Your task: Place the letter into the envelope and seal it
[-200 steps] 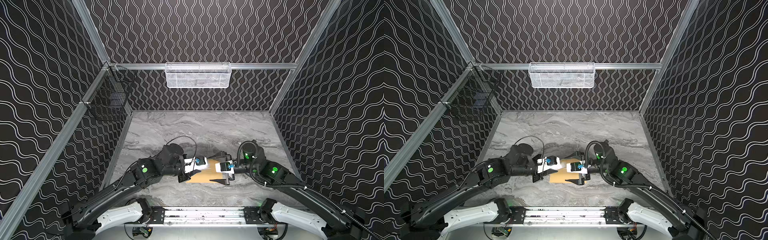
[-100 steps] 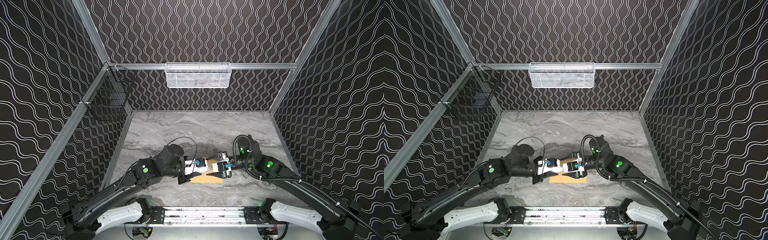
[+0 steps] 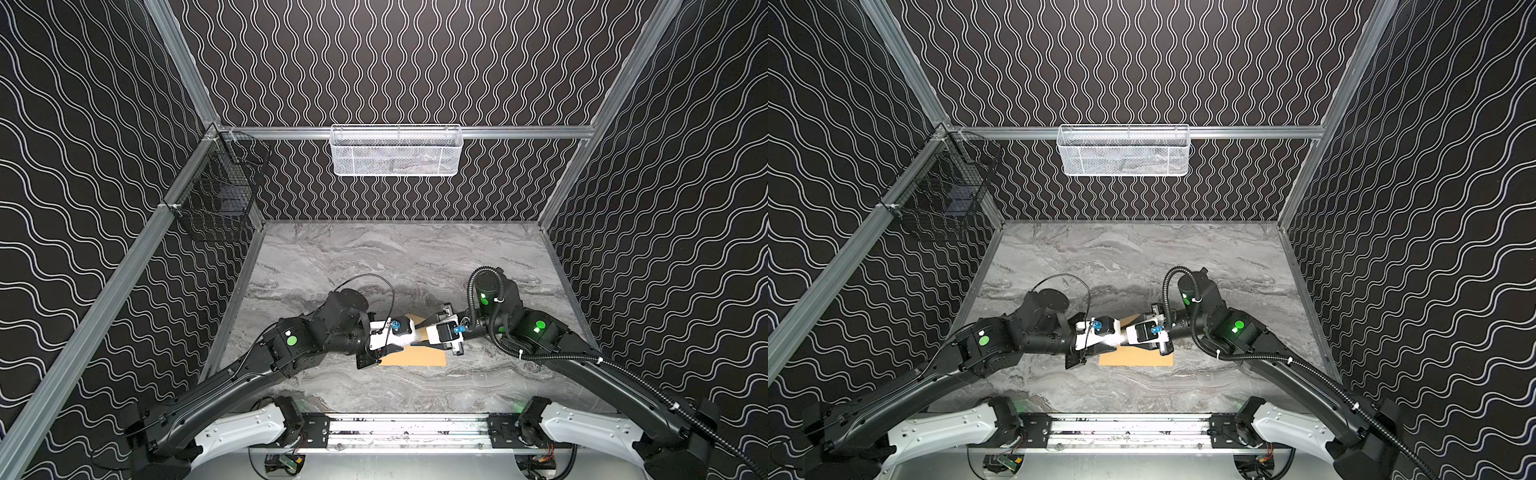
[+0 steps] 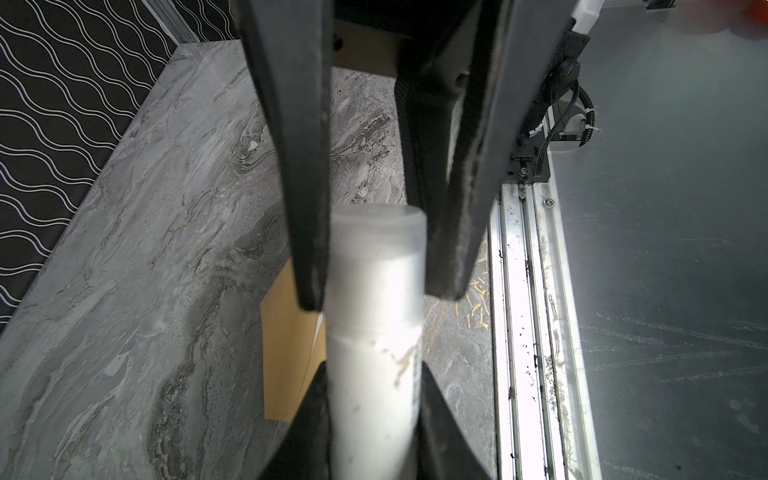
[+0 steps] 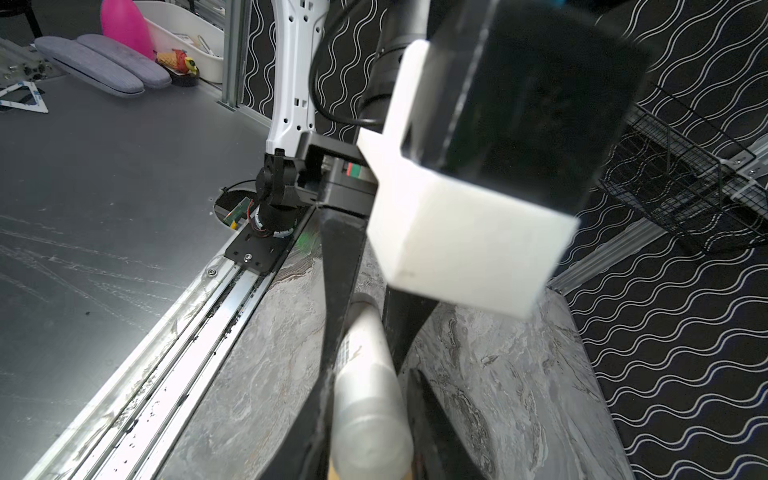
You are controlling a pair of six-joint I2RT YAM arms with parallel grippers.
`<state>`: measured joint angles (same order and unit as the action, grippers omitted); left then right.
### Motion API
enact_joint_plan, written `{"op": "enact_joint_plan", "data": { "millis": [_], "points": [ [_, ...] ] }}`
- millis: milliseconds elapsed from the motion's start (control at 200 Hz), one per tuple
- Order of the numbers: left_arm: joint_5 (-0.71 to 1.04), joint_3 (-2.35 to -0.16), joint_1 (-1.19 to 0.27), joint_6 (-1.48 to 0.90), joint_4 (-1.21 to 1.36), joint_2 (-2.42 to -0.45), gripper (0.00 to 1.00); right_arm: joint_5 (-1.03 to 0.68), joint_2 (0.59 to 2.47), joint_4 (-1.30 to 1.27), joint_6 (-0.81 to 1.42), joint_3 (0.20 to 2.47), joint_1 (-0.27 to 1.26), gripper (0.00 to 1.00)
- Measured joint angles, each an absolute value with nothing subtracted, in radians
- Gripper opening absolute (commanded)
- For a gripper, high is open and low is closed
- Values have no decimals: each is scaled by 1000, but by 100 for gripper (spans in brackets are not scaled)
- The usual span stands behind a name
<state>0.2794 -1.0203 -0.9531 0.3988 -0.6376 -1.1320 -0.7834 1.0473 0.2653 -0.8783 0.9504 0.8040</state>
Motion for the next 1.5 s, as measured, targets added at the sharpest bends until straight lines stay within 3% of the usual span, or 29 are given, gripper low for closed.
{"op": "enact_joint_plan", "data": {
  "millis": [165, 395, 601, 881, 1496],
  "points": [
    [282, -1020, -953, 396, -633, -1131, 0, -782, 1048, 263, -878, 939, 804, 38],
    [286, -1020, -953, 395, -628, -1132, 0, -768, 1045, 262, -875, 928, 804, 37],
    [299, -1020, -953, 395, -625, -1137, 0, -765, 1036, 258, -871, 924, 804, 30],
    [303, -1020, -955, 402, -627, -1150, 0, -765, 1031, 284, -853, 924, 803, 14],
    [301, -966, -956, 391, -550, -1125, 0, -709, 990, 316, -803, 915, 805, 0]
  ]
}}
